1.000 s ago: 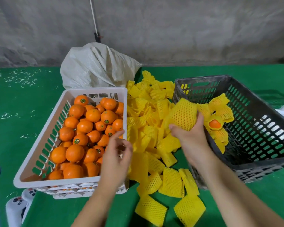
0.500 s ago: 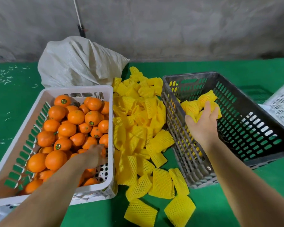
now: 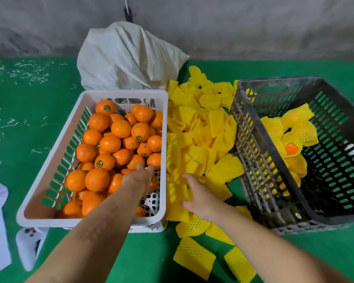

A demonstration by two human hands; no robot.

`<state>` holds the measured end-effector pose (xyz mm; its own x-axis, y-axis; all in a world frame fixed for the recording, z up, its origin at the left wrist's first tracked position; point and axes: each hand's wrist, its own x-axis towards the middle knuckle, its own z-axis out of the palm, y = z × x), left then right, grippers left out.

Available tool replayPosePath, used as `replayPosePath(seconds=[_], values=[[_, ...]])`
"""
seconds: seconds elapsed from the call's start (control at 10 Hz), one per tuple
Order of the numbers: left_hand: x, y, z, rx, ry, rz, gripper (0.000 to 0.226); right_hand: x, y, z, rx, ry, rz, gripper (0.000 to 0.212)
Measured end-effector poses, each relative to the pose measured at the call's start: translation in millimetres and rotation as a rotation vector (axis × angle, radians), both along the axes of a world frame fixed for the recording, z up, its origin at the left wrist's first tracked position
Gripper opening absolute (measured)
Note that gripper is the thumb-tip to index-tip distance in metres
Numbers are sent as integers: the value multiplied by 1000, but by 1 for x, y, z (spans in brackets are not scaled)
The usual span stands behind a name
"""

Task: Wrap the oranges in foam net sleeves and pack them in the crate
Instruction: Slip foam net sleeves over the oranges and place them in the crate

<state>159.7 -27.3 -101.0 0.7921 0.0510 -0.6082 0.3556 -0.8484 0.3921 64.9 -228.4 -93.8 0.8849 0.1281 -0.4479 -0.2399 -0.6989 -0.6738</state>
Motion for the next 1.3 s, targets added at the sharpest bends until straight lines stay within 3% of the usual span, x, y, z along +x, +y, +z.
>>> replayPosePath(seconds=[0.1,0.2,0.3,0.4,0.5,0.6,0.7,0.8,0.9,1.1,1.3], values=[[-10,-3,17,-107,-99,172,51,0,0,0,46,-60,-37,49],[-8,7,17,124,-193,-40,59,0,-10,15,233,-133,-249,36],[2,16,41,147,-325,-31,65,-5,-21,34,600,-149,-569,54],[-1,21,64,-50,-524,83,69,-11,-26,45,837,-166,-682,56],[-28,15,82,-353,-744,106,70,-16,-23,57,905,-203,-642,36],[-69,-10,87,-917,-618,220,64,-18,-20,67,1052,-186,-710,30],[-100,-38,80,-1215,-341,325,65,-20,-17,74,893,-242,-736,24],[-112,-47,71,-1196,-216,173,84,-25,-14,74,751,-309,-673,17],[-124,-52,69,-1354,21,148,106,-30,-16,74,682,-351,-726,16],[-150,-58,59,-1332,45,188,101,-32,-23,74,437,-509,-687,15],[-150,-51,67,-1424,31,74,89,-33,-29,76,266,-597,-521,32]])
